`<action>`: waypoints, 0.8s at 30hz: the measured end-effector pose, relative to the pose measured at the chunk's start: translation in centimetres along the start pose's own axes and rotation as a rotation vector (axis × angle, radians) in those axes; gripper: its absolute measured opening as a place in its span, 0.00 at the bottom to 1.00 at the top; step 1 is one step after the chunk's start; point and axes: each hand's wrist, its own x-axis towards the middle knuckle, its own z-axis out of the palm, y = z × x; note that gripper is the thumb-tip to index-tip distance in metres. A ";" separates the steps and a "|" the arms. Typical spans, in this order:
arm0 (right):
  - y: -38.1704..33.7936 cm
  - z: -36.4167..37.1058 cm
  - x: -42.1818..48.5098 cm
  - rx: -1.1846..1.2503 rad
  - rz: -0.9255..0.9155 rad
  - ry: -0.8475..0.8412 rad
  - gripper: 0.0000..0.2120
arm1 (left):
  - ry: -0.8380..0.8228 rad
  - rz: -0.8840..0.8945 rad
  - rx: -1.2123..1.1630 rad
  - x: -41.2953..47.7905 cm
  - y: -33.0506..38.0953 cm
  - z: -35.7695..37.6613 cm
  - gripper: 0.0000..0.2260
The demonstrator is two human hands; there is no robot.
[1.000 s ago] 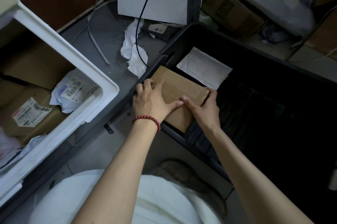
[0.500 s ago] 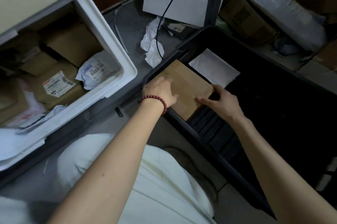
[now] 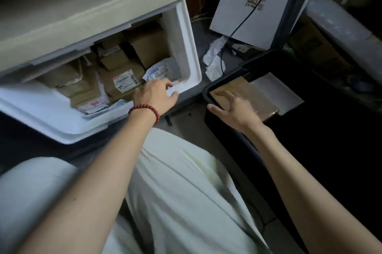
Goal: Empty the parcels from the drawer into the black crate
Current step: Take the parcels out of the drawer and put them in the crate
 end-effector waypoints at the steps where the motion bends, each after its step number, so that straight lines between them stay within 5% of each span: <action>1: -1.6 0.5 0.1 0.004 -0.051 0.000 0.28 | 0.008 -0.032 -0.001 -0.5 -1.2 -0.5 0.15; 9: -11.4 4.0 1.8 0.001 -0.296 0.014 0.29 | 0.148 -0.224 -0.004 -4.4 -10.2 -4.1 0.14; 24: -12.3 6.9 10.6 -0.201 -0.244 0.059 0.25 | 0.196 -0.118 0.085 4.8 -12.0 0.2 0.18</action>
